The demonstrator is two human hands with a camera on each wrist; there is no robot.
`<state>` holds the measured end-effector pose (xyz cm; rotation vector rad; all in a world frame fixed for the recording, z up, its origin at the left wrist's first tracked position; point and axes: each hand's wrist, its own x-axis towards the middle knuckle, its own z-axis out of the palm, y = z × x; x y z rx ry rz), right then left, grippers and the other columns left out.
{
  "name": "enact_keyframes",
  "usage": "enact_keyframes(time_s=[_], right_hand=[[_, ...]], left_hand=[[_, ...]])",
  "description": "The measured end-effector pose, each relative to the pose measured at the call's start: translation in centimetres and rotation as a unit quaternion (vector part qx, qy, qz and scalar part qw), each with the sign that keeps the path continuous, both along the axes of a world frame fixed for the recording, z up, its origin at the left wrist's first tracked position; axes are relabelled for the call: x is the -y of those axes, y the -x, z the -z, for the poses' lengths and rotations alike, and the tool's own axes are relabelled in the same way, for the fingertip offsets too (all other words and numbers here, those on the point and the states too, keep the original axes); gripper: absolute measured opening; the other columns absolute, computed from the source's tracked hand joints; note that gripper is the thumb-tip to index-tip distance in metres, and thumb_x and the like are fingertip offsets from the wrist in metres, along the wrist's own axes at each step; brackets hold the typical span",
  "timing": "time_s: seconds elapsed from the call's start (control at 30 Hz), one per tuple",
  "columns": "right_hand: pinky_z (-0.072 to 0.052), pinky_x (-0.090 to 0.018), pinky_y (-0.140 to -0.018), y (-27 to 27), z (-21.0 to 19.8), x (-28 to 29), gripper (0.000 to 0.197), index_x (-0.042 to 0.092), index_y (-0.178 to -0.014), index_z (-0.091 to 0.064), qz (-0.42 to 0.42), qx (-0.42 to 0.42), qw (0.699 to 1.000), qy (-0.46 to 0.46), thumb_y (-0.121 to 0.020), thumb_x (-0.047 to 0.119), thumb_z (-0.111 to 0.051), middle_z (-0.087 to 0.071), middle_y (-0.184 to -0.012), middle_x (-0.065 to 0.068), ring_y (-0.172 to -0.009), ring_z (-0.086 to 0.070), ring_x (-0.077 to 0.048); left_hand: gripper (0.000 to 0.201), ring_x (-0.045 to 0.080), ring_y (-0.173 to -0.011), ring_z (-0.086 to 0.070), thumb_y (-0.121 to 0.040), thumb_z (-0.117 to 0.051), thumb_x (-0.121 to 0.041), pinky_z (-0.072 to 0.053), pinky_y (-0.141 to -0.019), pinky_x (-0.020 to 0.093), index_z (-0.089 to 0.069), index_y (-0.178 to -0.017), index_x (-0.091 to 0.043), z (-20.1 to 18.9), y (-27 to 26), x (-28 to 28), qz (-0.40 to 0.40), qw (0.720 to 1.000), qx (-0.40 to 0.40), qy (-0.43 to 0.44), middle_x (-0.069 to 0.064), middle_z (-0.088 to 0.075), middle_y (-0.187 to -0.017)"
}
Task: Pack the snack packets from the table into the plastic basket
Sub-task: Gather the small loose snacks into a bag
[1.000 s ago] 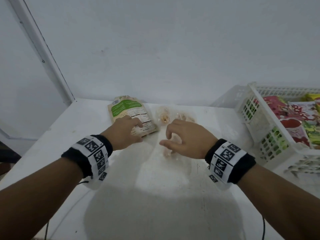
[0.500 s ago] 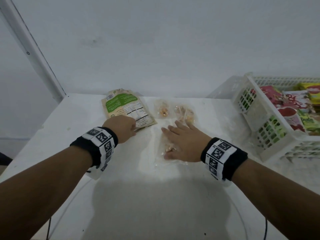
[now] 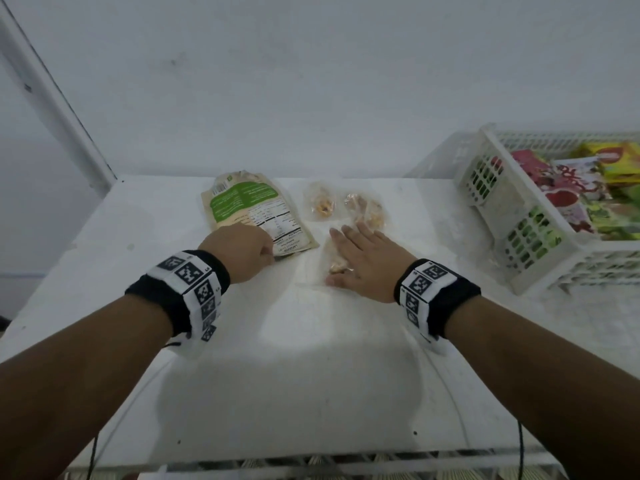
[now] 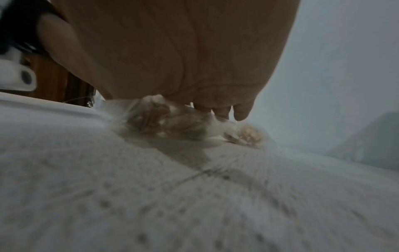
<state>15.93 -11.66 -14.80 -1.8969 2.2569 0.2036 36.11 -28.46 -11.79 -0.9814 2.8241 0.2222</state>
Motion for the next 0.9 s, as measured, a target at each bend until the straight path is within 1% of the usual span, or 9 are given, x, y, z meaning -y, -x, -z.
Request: enact_keyframes(time_s=[0.13,0.23,0.3,0.37,0.5,0.67,0.77,0.83,0.9], right_hand=[[-0.005,-0.049,-0.126,-0.1,-1.0,0.0,0.099,0.021,-0.163,-0.002,-0.003,-0.018,1.0,0.018,-0.089,0.083,-0.023,-0.005,-0.171,-0.007,-0.157,-0.002,-0.029],[-0.026,-0.05,-0.119,-0.7,-2.8,-0.2,0.097,0.025,-0.157,-0.029,-0.024,0.003,0.994,0.103,-0.081,0.083,-0.012,-0.032,-0.16,-0.006,-0.147,-0.029,-0.029],[-0.044,-0.05,-0.103,-1.0,-3.7,-0.3,0.07,0.024,-0.142,-0.051,-0.073,0.019,0.982,0.176,-0.091,0.068,-0.033,-0.049,-0.139,-0.007,-0.125,-0.048,-0.031],[-0.051,-0.049,-0.089,-1.3,-4.1,0.0,0.039,0.023,-0.127,-0.062,-0.124,0.028,0.96,0.247,-0.094,0.044,-0.06,-0.055,-0.122,-0.008,-0.107,-0.053,-0.031],[-0.05,-0.045,-0.084,-2.4,-4.0,1.0,0.038,0.022,-0.123,-0.066,-0.172,0.016,0.931,0.32,-0.087,0.03,-0.073,-0.056,-0.117,-0.008,-0.101,-0.054,-0.031],[-0.049,-0.043,-0.072,-3.7,-4.4,1.8,0.029,0.015,-0.112,-0.068,-0.179,0.011,0.898,0.401,-0.086,0.024,-0.075,-0.056,-0.105,-0.008,-0.089,-0.053,-0.029],[-0.05,-0.043,-0.068,-4.3,-5.1,2.0,0.025,0.013,-0.109,-0.064,-0.198,0.033,0.864,0.463,-0.087,0.018,-0.075,-0.058,-0.099,-0.009,-0.083,-0.055,-0.03],[-0.049,-0.042,-0.067,-4.8,-5.6,2.2,0.032,0.015,-0.117,-0.064,-0.198,0.035,0.86,0.468,-0.086,0.018,-0.075,-0.057,-0.099,-0.008,-0.081,-0.054,-0.028],[-0.048,-0.042,-0.063,-5.1,-5.7,2.4,0.026,0.013,-0.112,-0.068,-0.203,0.04,0.858,0.47,-0.086,0.015,-0.073,-0.056,-0.095,-0.008,-0.078,-0.052,-0.028]], left_hand=[[0.021,0.017,-0.086,-0.061,-0.1,-0.054,-0.035,-0.048,-0.074,0.03,-0.07,-0.092,-0.026,-0.2,-0.9,-2.0,-0.032,0.998,-0.054,-0.03,-0.007,-0.068,-0.092],[0.022,0.018,-0.084,-0.062,-0.099,-0.054,-0.038,-0.052,-0.076,0.032,-0.071,-0.091,-0.028,-1.0,-1.4,-3.1,-0.061,0.993,-0.101,-0.03,-0.009,-0.067,-0.088],[0.022,0.019,-0.083,-0.062,-0.099,-0.053,-0.038,-0.053,-0.075,0.034,-0.07,-0.091,-0.028,-1.5,-1.6,-3.8,-0.072,0.989,-0.125,-0.008,-0.01,-0.068,-0.087],[0.022,0.022,-0.079,-0.062,-0.1,-0.053,-0.038,-0.051,-0.069,0.034,-0.069,-0.089,-0.027,-2.1,-1.7,-4.7,-0.086,0.983,-0.16,0.03,-0.006,-0.069,-0.084],[0.019,0.026,-0.073,-0.061,-0.098,-0.056,-0.037,-0.052,-0.067,0.039,-0.068,-0.089,-0.025,-3.8,-2.4,-6.0,-0.12,0.956,-0.259,0.064,-0.003,-0.07,-0.079],[0.013,0.004,-0.062,-0.057,-0.096,-0.062,-0.031,-0.041,-0.056,0.026,-0.069,-0.086,-0.03,-5.8,-3.1,-7.4,-0.134,0.918,-0.374,-0.004,-0.016,-0.067,-0.075],[0.015,0.01,-0.062,-0.06,-0.096,-0.064,-0.03,-0.042,-0.052,0.025,-0.068,-0.081,-0.029,-6.3,-3.3,-7.6,-0.142,0.911,-0.386,-0.022,-0.015,-0.068,-0.076],[0.017,0.011,-0.064,-0.062,-0.096,-0.064,-0.031,-0.041,-0.052,0.02,-0.067,-0.079,-0.03,-6.4,-3.6,-7.7,-0.142,0.91,-0.388,-0.026,-0.018,-0.068,-0.077],[0.018,0.009,-0.069,-0.065,-0.097,-0.065,-0.029,-0.04,-0.053,0.015,-0.067,-0.079,-0.029,-6.4,-3.7,-7.8,-0.144,0.905,-0.399,-0.034,-0.017,-0.068,-0.078]])
